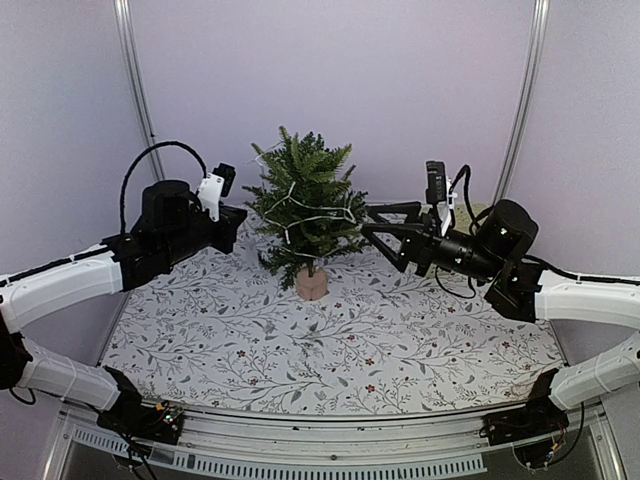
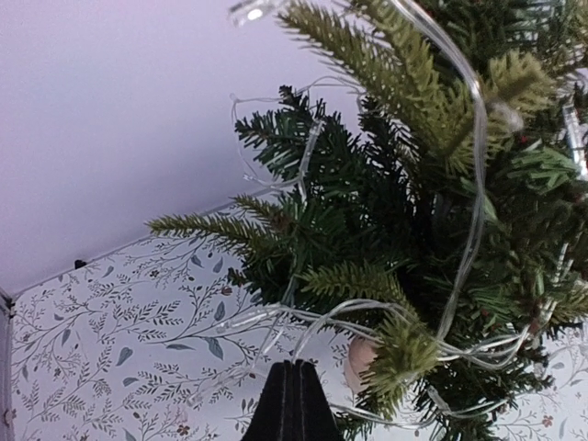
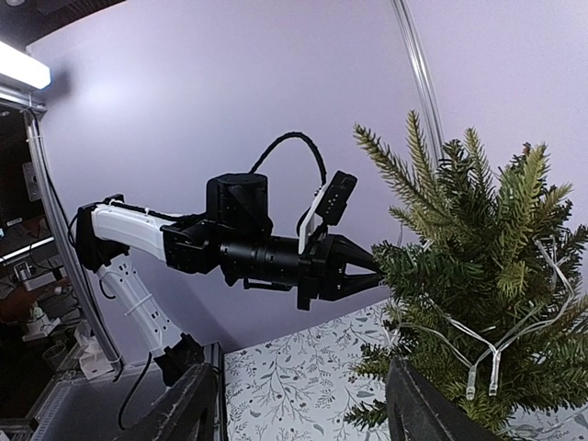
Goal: Decorate the small christmas tree
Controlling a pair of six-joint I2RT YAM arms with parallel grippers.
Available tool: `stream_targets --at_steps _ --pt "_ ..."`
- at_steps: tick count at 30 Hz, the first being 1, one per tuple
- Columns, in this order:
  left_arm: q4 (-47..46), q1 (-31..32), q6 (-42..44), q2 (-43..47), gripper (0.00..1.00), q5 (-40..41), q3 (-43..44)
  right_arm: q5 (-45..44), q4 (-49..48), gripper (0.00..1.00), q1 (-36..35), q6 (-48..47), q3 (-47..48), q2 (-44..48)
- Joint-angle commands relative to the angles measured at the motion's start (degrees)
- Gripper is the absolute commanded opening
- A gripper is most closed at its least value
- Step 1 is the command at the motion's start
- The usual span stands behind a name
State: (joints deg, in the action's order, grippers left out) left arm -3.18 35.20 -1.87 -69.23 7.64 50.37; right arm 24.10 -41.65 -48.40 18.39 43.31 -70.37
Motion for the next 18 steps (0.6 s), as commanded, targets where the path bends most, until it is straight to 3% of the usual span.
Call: stream_targets --at_steps 1,4,10,18 --pt "-2.1 -1.3 -1.8 -1.1 0.00 -3.0 -0.3 -1.0 0.7 0.66 0.6 -0.7 -0.9 2.0" --pt "-1.2 -1.4 -2.7 -0.7 0.03 -2.7 0.0 -1.4 1.3 0.66 1.0 -0.9 -1.2 2.7" --pt "1.4 -1.6 -4.4 4.2 0.31 -1.7 -0.5 -2.0 3.3 0.68 2.6 -1.8 -1.6 4.5" --pt "3.0 -1.9 -7.8 11.1 0.59 -1.6 -2.6 -2.7 5.4 0.69 8.6 -0.3 -2.6 7.4"
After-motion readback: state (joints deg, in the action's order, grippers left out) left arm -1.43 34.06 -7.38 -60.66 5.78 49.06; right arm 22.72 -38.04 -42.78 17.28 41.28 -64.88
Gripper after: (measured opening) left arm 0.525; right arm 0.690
